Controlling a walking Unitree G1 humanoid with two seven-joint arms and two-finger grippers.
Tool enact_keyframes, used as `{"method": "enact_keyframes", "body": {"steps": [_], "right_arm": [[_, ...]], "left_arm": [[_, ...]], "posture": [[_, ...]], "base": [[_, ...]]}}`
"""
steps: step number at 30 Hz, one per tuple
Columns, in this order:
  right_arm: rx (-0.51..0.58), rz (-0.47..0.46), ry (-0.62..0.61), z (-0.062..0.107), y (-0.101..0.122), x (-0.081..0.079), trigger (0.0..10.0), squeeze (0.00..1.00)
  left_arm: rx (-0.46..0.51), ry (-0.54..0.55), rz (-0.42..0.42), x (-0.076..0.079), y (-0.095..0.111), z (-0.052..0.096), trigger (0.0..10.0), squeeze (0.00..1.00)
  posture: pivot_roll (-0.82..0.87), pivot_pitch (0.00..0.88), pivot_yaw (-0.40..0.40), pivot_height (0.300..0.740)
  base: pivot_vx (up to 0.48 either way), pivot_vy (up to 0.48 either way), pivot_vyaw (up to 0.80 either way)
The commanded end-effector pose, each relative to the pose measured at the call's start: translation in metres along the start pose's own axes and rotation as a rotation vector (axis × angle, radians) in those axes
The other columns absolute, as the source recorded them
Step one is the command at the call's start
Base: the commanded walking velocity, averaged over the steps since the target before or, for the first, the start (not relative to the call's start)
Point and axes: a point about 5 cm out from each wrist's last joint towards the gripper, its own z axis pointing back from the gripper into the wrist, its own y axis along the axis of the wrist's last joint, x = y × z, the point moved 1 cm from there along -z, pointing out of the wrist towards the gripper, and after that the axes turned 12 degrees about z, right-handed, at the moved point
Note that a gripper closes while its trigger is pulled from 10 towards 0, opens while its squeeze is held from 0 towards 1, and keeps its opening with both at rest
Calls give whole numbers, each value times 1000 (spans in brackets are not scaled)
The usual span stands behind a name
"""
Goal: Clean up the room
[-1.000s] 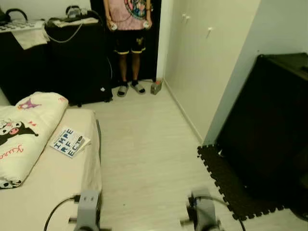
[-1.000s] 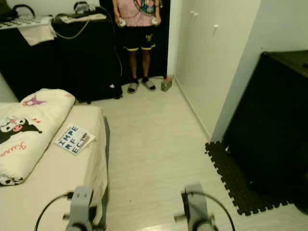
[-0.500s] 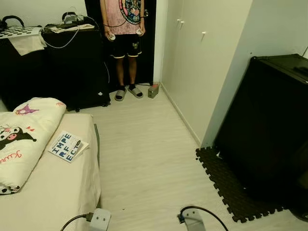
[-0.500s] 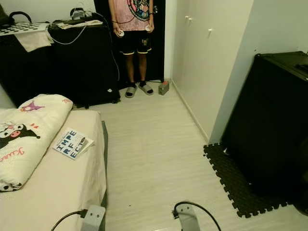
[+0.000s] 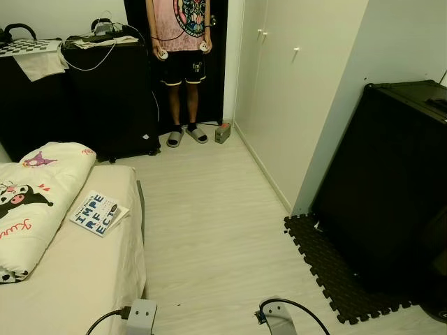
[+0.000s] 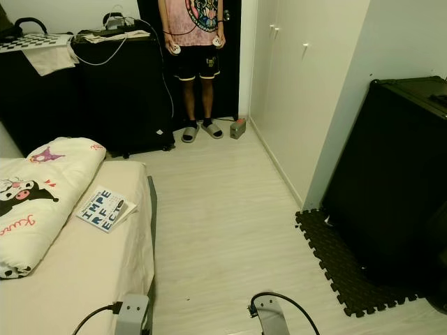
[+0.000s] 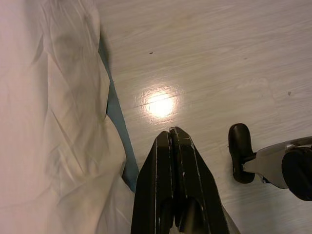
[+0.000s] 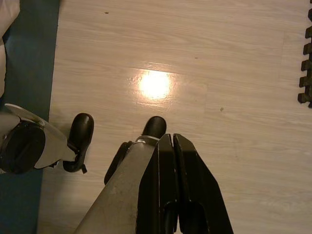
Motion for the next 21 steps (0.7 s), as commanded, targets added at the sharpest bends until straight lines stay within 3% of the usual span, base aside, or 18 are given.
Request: {"method": "enact_keyframes", "body": {"steps": [1, 21], "right_arm": [[0, 8, 6, 0, 0, -3, 10000, 0], [5, 27, 15, -1, 1, -4, 10000, 0]], "left_arm": [[-4, 3, 7, -1, -2, 0, 10000, 0], [2, -17, 2, 2, -1, -2, 10000, 0]], "posture": [[-32, 17, -11, 740], [-29, 16, -13, 740]], "base": [[0, 0, 0], [0, 0, 0]]}}
